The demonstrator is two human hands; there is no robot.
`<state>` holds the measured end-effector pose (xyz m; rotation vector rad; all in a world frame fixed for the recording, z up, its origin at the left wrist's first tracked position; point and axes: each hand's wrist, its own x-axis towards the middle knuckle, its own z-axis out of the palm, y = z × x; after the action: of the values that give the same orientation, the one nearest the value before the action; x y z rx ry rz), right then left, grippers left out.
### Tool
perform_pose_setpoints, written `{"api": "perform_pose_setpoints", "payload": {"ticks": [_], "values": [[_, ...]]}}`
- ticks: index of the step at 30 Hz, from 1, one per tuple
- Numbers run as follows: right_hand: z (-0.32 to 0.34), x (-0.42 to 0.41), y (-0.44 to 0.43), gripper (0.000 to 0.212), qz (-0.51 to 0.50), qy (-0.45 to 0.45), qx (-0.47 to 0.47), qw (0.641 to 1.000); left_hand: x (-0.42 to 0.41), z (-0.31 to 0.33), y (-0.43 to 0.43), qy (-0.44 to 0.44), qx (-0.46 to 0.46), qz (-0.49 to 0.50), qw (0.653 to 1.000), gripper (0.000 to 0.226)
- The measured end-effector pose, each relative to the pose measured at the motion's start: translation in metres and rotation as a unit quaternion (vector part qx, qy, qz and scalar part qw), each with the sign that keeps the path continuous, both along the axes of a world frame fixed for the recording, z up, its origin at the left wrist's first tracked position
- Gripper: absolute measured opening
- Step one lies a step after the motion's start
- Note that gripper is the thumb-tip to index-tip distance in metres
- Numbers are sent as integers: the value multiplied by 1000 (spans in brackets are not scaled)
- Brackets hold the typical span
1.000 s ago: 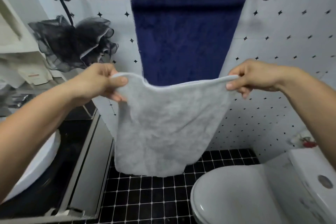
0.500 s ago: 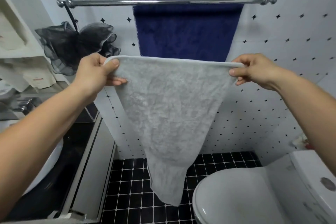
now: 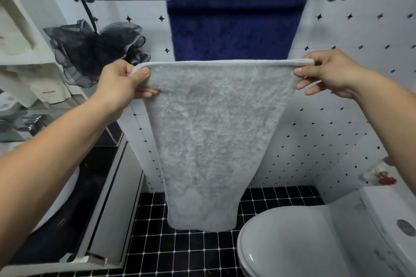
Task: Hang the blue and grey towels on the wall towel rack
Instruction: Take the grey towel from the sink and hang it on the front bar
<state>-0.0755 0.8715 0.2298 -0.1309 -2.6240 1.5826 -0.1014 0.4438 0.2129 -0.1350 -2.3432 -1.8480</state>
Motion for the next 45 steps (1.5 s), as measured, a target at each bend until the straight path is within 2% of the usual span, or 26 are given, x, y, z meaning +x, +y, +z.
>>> {"api": "perform_pose_setpoints", "payload": {"ticks": [7, 10, 19, 34, 41, 45], "values": [[0, -5, -4, 6, 19, -9, -64, 998, -3, -3, -2, -8, 2, 4, 1000, 21], [-2, -8, -4, 3, 24, -6, -65, 998, -1, -3, -2, -11, 9, 5, 1000, 11], [-6, -8, -6, 2, 21, -12, -71, 997, -1, -8, -5, -18, 18, -4, 1000, 11], [-7, -1, -12, 2, 7, -16, -88, 996, 4, -14, -7, -28, 37, -7, 999, 18], [-13, -3, -10, 8, 9, -25, -113, 993, -2, -18, -15, -38, 59, -3, 998, 21], [-15, -8, -11, 4, -28, 6, -121, 992, -5, -18, -12, -32, 70, 3, 997, 24]]}}
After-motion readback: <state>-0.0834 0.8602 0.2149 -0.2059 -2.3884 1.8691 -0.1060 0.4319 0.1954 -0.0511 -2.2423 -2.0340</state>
